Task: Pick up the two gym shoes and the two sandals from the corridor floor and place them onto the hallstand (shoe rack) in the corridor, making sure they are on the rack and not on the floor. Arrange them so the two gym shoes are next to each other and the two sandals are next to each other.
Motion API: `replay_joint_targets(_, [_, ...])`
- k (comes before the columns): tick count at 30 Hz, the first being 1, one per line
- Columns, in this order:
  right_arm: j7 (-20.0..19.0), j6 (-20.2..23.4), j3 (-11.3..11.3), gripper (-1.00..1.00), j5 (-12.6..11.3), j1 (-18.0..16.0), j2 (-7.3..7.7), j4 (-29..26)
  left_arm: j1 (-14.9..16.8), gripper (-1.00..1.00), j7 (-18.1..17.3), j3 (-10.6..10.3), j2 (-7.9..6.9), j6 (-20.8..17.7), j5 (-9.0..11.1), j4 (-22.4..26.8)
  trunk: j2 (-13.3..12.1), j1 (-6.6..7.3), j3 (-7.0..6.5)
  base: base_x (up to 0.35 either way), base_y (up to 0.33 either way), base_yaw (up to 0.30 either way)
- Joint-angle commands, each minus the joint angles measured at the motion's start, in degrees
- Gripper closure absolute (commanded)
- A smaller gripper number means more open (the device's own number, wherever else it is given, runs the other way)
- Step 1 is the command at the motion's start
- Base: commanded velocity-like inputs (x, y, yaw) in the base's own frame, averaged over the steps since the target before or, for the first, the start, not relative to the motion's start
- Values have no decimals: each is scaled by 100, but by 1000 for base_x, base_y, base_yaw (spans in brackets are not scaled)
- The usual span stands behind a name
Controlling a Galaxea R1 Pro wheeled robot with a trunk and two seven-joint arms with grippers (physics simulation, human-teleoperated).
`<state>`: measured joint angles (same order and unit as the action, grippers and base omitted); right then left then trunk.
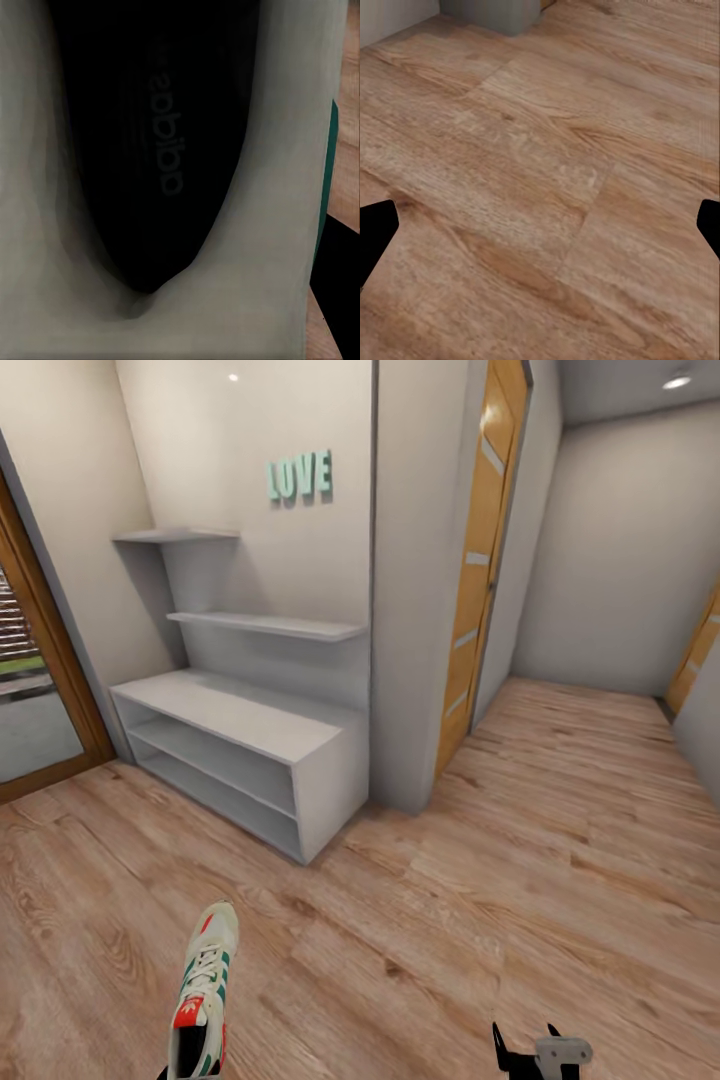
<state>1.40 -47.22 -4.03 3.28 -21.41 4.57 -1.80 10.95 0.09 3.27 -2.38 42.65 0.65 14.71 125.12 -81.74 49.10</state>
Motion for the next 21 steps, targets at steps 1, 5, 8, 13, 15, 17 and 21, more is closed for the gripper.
replay_joint_targets(1, [9, -15, -37, -100, 37, -3, 0, 4, 4, 100, 0, 7, 1, 18, 5, -5, 2, -2, 5, 339, 0, 0])
replay_joint_targets(5, [9, -15, -37, -100, 41, -3, 0, 4, 4, 100, 0, 7, 1, 17, 5, -3, 2, -2, 5, 338, 57, 0])
replay_joint_targets(8, [9, -15, -37, -100, 41, -3, 0, 4, 4, 100, 0, 5, 1, 17, 5, -3, 2, -2, 5, 338, 86, 0])
replay_joint_targets(13, [9, -15, -37, -100, 41, -3, 0, 4, 4, 100, 0, 6, 1, 20, 5, -4, 2, -2, 5, 339, 93, 0])
replay_joint_targets(15, [9, -15, -37, -100, 41, -3, 0, 4, 4, 100, 0, 7, 2, 17, 5, -3, 2, -2, 5, 339, 100, 0])
replay_joint_targets(17, [9, -15, -37, -100, 41, -3, 0, 4, 4, 100, 0, 7, 4, 20, 5, -3, 2, -2, 5, 338, 128, 0])
replay_joint_targets(21, [9, -15, -37, -100, 41, -3, 0, 4, 4, 100, 0, 7, 2, 18, 5, -3, 2, -2, 5, 329, 160, 0])
